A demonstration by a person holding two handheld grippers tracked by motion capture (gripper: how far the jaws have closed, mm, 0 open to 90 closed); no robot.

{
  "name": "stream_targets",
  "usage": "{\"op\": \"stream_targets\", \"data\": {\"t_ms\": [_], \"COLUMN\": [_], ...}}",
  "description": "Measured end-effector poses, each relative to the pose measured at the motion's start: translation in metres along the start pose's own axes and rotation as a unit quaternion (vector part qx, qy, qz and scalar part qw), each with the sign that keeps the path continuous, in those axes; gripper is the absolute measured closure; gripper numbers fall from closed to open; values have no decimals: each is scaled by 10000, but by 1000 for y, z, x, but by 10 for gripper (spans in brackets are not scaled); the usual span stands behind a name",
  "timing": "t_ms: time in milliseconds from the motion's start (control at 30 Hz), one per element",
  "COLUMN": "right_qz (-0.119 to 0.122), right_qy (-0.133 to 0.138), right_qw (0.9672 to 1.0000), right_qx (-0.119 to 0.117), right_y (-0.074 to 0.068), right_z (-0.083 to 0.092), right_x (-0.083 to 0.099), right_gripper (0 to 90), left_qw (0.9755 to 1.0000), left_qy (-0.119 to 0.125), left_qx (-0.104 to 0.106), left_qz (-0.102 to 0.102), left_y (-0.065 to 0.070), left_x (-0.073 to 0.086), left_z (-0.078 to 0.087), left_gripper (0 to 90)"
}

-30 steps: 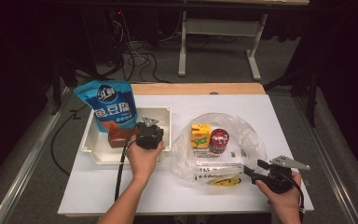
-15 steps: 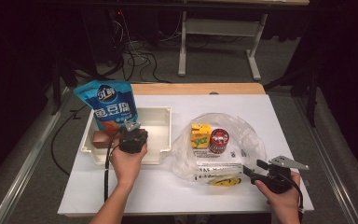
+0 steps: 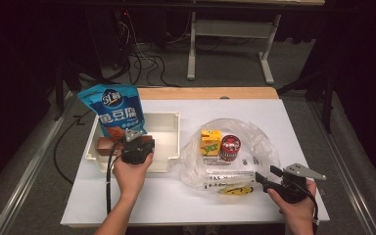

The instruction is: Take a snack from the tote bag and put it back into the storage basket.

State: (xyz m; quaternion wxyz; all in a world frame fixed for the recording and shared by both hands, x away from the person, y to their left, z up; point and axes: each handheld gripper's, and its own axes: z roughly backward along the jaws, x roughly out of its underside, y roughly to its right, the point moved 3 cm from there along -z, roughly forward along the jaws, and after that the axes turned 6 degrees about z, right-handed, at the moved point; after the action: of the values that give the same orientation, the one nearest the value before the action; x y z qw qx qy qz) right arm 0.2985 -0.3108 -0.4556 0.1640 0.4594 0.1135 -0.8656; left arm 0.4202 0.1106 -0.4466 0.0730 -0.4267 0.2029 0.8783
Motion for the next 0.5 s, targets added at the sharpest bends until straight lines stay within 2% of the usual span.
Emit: {"op": "stream_targets", "data": {"t_ms": [133,167,267,300,367,500], "right_qz": [3,-17,-108,-137,-99,-69], "right_qy": [123,142,249,278,296,278], "right_qw": [9999,9999,9996,9995,9995,9996], "right_qx": [38,43,1,10,21,74], "right_y": [-7,-8,-13,-14,-17,-26], "right_z": [3,3,4,4,2,-4], "right_x": [-6,-7,-14,-17,-21,-31], "right_gripper": [330,333,338,338,338,339], "left_qw": [9998,9997,9993,9992,9984,9976], "left_qy": [172,228,335,333,388,407], "left_qx": [82,39,138,177,389,557], "left_qz": [-56,-125,-127,-128,-132,-76], "left_y": [2,1,0,-1,-1,-3], "left_x": [2,4,8,9,12,15], "left_z": [12,17,29,32,36,39], "left_gripper": [722,705,617,589,529,426]}}
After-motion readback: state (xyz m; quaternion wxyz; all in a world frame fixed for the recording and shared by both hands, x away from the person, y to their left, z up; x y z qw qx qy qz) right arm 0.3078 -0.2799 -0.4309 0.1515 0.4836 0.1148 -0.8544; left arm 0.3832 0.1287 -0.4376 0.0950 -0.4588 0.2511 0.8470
